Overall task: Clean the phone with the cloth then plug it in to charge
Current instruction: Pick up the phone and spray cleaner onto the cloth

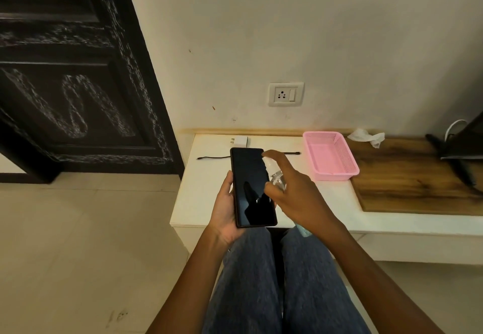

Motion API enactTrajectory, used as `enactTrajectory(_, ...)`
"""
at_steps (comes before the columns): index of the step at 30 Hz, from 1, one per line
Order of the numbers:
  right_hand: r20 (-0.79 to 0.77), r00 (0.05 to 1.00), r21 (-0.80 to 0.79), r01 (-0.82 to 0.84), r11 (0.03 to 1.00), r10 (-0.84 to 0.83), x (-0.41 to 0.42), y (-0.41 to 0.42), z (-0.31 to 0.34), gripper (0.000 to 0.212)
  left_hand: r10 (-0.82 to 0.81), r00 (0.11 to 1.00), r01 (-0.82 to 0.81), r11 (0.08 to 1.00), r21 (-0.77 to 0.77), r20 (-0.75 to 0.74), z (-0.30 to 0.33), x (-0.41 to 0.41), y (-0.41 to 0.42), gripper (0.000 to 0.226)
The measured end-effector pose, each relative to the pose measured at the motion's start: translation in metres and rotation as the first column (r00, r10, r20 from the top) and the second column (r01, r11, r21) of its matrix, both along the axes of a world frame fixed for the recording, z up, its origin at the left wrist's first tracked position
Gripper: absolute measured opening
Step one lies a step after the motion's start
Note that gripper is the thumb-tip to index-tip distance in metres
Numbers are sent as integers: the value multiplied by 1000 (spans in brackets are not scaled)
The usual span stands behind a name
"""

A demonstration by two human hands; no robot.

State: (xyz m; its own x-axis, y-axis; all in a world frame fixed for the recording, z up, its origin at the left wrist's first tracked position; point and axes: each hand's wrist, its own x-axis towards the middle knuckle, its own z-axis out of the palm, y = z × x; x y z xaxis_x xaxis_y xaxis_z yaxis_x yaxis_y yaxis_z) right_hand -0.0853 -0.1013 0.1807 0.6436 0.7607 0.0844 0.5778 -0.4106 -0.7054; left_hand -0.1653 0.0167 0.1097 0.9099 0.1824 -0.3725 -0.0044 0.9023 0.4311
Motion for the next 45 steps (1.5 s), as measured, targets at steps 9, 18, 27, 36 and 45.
enactTrajectory(9,-204,974,72,-80,994,93,-30,-12,2,53,-1,1000,1,1000,-31,6,-5,4,1,61)
enactTrajectory(18,-221,973,199,-22,980,67,-13,1,19,50,-29,998,33,998,-55,60,-7,4,-6,62)
enactTrajectory(27,-270,955,315,210,926,-124,45,18,-16,59,-37,998,40,997,-63,56,-15,2,2,61)
enactTrajectory(36,-273,939,264,284,922,-212,88,40,-68,64,-93,988,98,995,-29,123,-25,2,18,63)
enactTrajectory(45,-282,910,60,332,941,-303,123,67,-127,56,-85,993,90,994,-66,79,-45,15,38,63)
